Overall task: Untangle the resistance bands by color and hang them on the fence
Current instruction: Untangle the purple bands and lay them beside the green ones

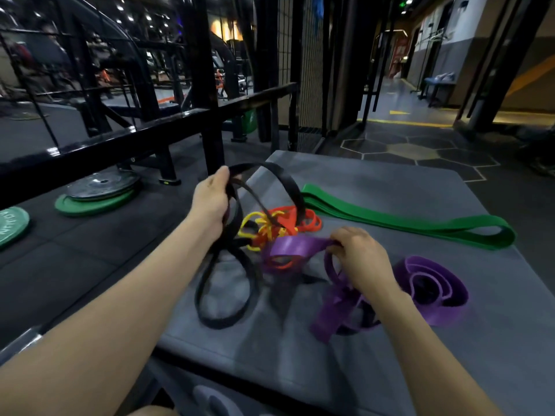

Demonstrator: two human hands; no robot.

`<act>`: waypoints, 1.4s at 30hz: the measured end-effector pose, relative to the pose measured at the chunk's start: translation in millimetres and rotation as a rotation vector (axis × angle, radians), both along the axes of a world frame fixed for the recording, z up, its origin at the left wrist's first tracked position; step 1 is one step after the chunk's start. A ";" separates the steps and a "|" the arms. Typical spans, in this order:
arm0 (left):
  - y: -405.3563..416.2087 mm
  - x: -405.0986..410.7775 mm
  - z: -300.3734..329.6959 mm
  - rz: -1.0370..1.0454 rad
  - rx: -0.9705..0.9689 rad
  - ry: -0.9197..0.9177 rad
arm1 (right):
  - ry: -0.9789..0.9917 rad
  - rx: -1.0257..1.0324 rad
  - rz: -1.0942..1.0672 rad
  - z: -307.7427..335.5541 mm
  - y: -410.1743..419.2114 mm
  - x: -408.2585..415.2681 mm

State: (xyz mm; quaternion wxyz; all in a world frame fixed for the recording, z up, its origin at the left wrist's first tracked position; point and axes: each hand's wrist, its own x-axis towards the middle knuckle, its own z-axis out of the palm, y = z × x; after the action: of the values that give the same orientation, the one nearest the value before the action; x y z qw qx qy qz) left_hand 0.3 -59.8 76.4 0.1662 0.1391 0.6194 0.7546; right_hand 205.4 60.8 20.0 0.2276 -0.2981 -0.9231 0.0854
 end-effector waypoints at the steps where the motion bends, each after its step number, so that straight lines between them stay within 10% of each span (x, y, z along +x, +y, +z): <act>1: -2.5 -2.7 3.5 0.041 0.001 0.041 | 0.006 -0.004 -0.046 -0.9 5.1 2.3; 6: -10.0 -4.2 -28.6 0.028 -0.271 0.217 | -0.035 -0.024 -0.103 -6.9 15.6 7.7; 12: -19.0 11.7 -55.8 -0.002 -1.130 0.415 | -0.130 0.010 -0.085 -9.6 13.3 9.3; 18: -9.8 21.7 -64.3 -0.245 -0.730 1.264 | -0.269 0.015 0.048 -20.5 13.1 3.9; 22: 12.5 23.7 -82.5 -0.632 -1.029 1.457 | -0.270 -0.060 0.040 -21.7 14.6 5.3; 29: 25.6 21.8 -81.0 -0.568 -1.392 1.680 | -0.232 -0.088 0.032 -16.2 24.0 13.9; 42: 17.0 1.3 -38.2 -0.636 -0.873 1.079 | 0.130 -0.082 -0.207 -11.6 30.7 28.6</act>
State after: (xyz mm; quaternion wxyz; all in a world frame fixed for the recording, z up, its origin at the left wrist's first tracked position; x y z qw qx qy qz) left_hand 1.6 -42.8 38.2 0.0899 0.5819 0.7870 0.1842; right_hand 234.0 91.4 8.4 0.2822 -0.3947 -0.8664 0.1181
